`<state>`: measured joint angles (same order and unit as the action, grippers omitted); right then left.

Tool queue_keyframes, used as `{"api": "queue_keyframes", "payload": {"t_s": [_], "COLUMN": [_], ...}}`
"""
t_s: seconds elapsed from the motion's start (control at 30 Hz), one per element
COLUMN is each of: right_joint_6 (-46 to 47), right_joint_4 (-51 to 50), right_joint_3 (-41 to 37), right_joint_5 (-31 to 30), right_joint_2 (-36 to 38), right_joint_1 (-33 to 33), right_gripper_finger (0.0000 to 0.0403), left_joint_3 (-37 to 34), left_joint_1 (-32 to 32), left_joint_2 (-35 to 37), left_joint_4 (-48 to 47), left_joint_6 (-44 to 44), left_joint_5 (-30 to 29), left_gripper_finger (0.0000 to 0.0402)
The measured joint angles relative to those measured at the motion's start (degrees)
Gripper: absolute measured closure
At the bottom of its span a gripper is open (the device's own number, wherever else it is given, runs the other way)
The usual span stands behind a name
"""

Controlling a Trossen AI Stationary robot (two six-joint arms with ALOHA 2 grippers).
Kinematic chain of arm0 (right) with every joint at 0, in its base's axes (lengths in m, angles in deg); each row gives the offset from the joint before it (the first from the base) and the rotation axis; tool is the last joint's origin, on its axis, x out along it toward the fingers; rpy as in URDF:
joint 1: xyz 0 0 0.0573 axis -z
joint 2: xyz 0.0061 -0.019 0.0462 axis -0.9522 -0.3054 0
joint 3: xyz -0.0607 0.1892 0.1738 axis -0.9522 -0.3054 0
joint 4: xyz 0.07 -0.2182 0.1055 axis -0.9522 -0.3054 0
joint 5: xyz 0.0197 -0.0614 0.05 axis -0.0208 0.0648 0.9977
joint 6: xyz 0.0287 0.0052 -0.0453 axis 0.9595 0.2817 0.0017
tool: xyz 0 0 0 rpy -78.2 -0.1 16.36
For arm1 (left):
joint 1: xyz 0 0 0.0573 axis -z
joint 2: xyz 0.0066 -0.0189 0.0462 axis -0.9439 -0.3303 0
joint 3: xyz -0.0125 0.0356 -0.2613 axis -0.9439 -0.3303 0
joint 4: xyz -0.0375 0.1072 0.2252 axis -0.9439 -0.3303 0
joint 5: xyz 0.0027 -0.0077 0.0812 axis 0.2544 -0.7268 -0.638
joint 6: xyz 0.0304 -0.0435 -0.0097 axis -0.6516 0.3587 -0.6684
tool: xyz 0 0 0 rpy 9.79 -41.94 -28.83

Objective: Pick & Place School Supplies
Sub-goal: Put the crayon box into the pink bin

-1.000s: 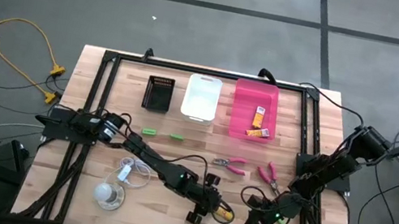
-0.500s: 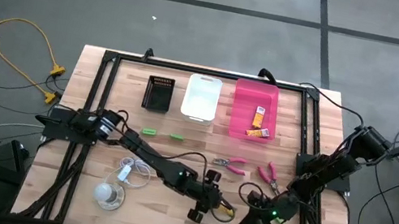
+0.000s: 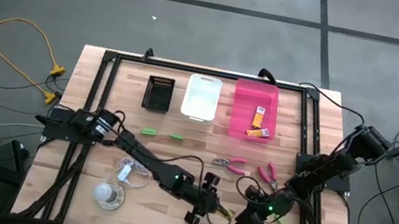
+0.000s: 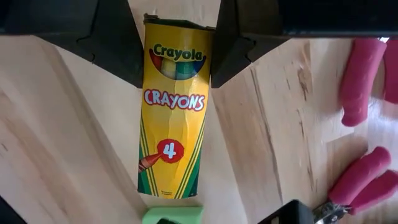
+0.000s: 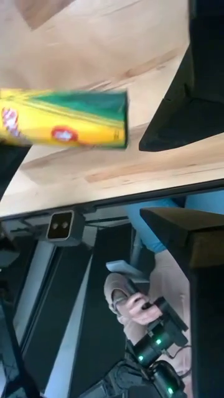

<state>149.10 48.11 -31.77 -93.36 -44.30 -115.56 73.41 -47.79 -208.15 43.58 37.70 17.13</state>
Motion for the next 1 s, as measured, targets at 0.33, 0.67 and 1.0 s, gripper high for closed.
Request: {"api": "queue_keyframes", "payload": {"t_s": [0.33, 0.67, 1.0], "right_joint_6": [2.1, 0.8, 0.0], "right_joint_4": [-2.2, -3.1, -2.2], "right_joint_3": [0.0, 0.0, 0.0], "right_joint_5": [2.1, 3.4, 5.1], "right_joint_2": [0.0, 0.0, 0.0], "right_joint_1": [0.4, 3.3, 4.9], "right_gripper_finger": [0.0256, 0.0256, 0.0256], "left_joint_3": [0.0, 0.1, 0.1], "left_joint_1": [0.6, 2.5, 2.9], "left_joint_2": [2.7, 3.2, 3.2], "left_joint_4": [-1.9, -1.7, -1.7], "left_joint_6": [-0.2, -0.1, -0.1], "left_joint_5": [-1.5, -1.5, -2.1], "left_gripper_finger": [0.0236, 0.0236, 0.0236]}}
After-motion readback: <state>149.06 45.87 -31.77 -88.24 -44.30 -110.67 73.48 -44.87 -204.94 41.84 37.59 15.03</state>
